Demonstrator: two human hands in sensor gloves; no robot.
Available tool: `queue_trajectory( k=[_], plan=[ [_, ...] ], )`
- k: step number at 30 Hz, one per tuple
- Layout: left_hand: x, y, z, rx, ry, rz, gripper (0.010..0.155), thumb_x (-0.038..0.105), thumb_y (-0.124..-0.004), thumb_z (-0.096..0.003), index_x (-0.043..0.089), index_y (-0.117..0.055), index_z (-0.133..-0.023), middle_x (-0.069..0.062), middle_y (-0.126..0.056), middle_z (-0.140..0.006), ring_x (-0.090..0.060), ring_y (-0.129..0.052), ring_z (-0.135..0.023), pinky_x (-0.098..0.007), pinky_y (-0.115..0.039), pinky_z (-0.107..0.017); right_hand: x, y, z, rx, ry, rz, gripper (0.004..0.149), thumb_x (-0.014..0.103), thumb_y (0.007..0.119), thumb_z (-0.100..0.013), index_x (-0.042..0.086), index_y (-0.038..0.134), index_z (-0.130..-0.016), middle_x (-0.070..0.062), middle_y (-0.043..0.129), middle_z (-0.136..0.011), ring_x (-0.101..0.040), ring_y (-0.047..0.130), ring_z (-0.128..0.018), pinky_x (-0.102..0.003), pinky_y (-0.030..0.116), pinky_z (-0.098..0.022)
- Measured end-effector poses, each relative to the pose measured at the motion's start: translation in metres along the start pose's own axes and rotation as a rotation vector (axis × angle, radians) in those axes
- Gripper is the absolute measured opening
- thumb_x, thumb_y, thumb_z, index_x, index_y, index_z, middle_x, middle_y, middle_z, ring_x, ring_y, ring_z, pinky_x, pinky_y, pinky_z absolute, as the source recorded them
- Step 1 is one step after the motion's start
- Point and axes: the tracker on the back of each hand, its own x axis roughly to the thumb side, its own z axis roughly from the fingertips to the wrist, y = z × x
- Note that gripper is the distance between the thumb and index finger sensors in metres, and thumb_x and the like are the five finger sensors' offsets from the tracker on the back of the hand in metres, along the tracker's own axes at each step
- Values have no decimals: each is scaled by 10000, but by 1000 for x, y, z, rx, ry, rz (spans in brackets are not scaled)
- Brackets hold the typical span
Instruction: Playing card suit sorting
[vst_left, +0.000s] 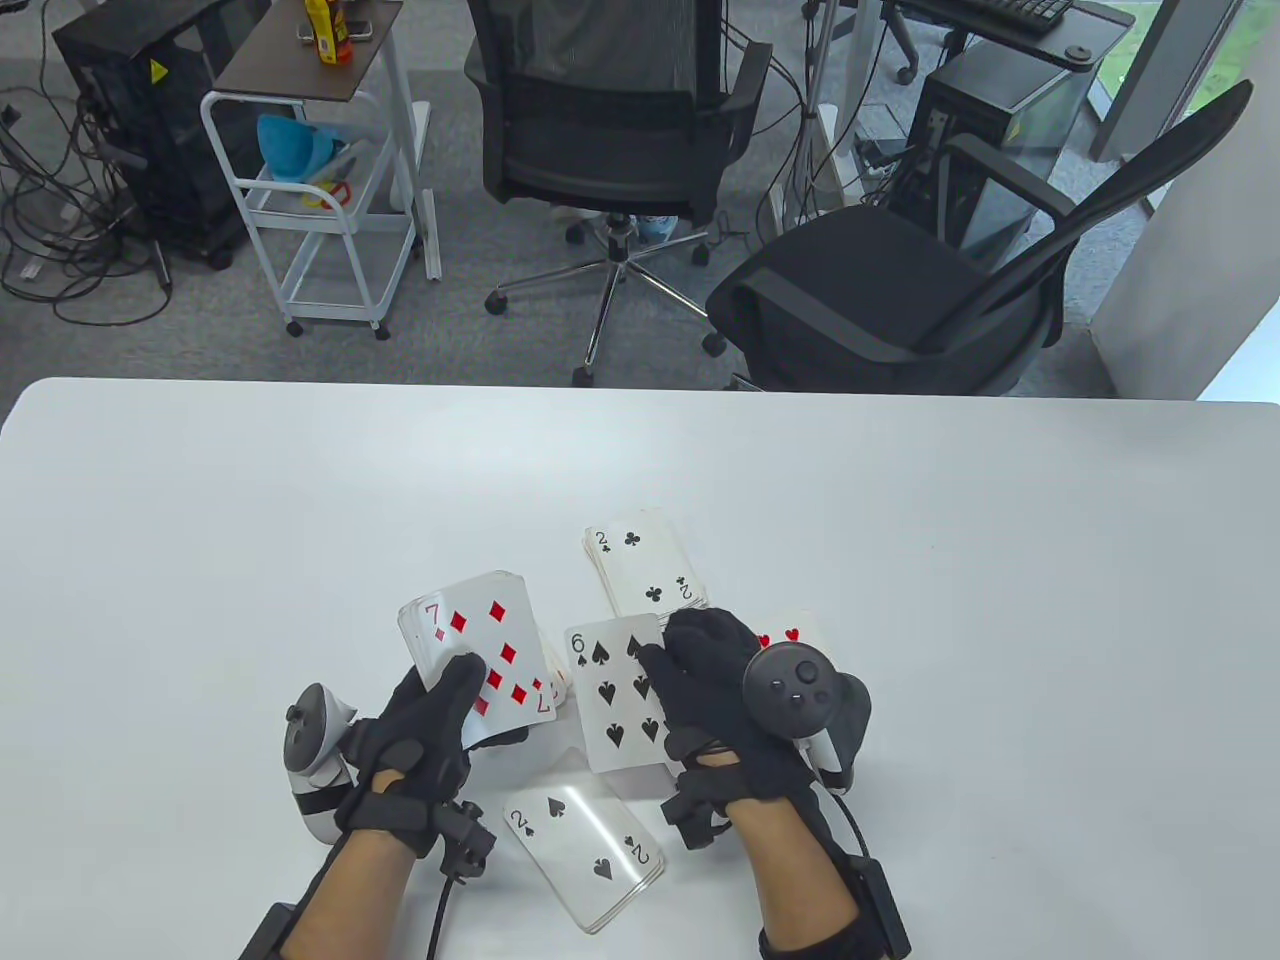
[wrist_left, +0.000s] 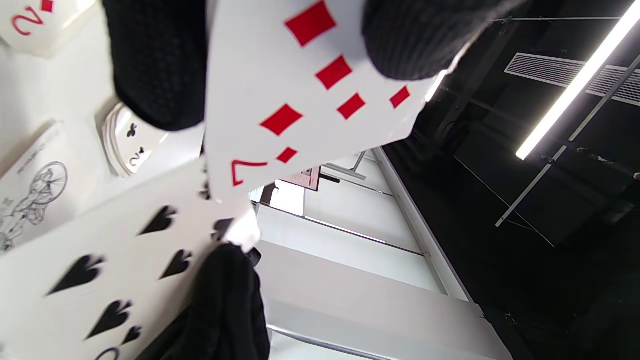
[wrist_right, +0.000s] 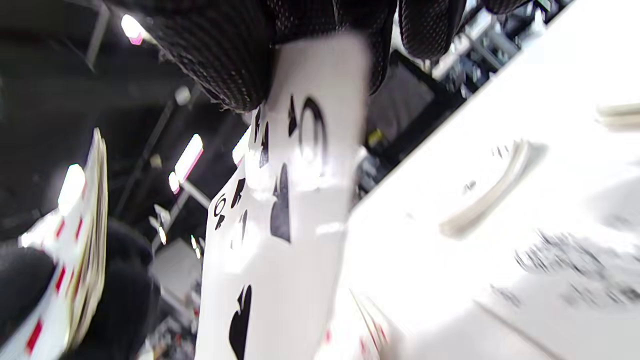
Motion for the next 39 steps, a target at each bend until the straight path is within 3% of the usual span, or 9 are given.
queue_trajectory(
  k=[8,13,16,21,27,31,36,39],
  plan=[
    [0,1,0,4,-4,-4,514,503,-794,-581,270,-687,-1026,23,-879,-960,-271,-993,-784,-395,-940,-489,12,24,-1,244,12,122,371,326,866,-570,48,868,-816,-249,575,-1067,-565,318,-1027,-758,283,-666],
    [-1,0,0,2,-5,-7,513,503,-792,-581,270,-688,-1025,22,-879,-960,-271,-994,-782,-395,-940,-488,30,58,6,378,-12,300,372,323,869,-572,43,872,-816,-253,566,-1072,-567,303,-1029,-760,269,-663],
    [-1,1,0,3,-5,-10,512,504,-790,-581,270,-688,-1025,23,-879,-960,-271,-992,-785,-395,-939,-488,34,76,9,466,4,308,376,319,872,-573,34,870,-818,-259,557,-1074,-565,294,-1029,-758,259,-664],
    [-2,1,0,3,-2,-11,513,505,-787,-582,269,-685,-1027,21,-877,-961,-272,-992,-783,-395,-938,-489,27,103,12,497,87,576,391,323,888,-570,21,846,-814,-271,546,-1064,-569,298,-1019,-747,265,-668],
    [-5,-4,0,-12,9,-45,513,504,-787,-582,269,-686,-1026,21,-879,-959,-274,-994,-781,-398,-939,-487,30,104,13,417,98,748,437,384,925,-551,64,816,-828,-263,538,-1069,-566,307,-1020,-750,247,-667],
    [-8,-6,0,-6,16,-73,514,506,-782,-582,267,-685,-1026,19,-878,-959,-275,-993,-781,-399,-937,-487,28,90,11,384,88,679,482,455,905,-553,69,802,-821,-264,542,-1062,-568,322,-1014,-748,260,-663],
    [-9,-10,0,-17,13,-102,515,506,-775,-582,265,-685,-1027,16,-877,-959,-278,-994,-779,-400,-938,-485,28,58,9,174,53,525,457,467,780,-588,58,830,-786,-266,589,-1034,-569,378,-997,-737,314,-665],
    [-11,-12,0,-25,22,-110,514,504,-771,-582,267,-680,-1029,12,-877,-959,-279,-993,-779,-402,-940,-483,25,36,9,12,7,426,455,456,732,-596,70,810,-824,-266,544,-1058,-563,361,-1001,-734,326,-665]
  ],
)
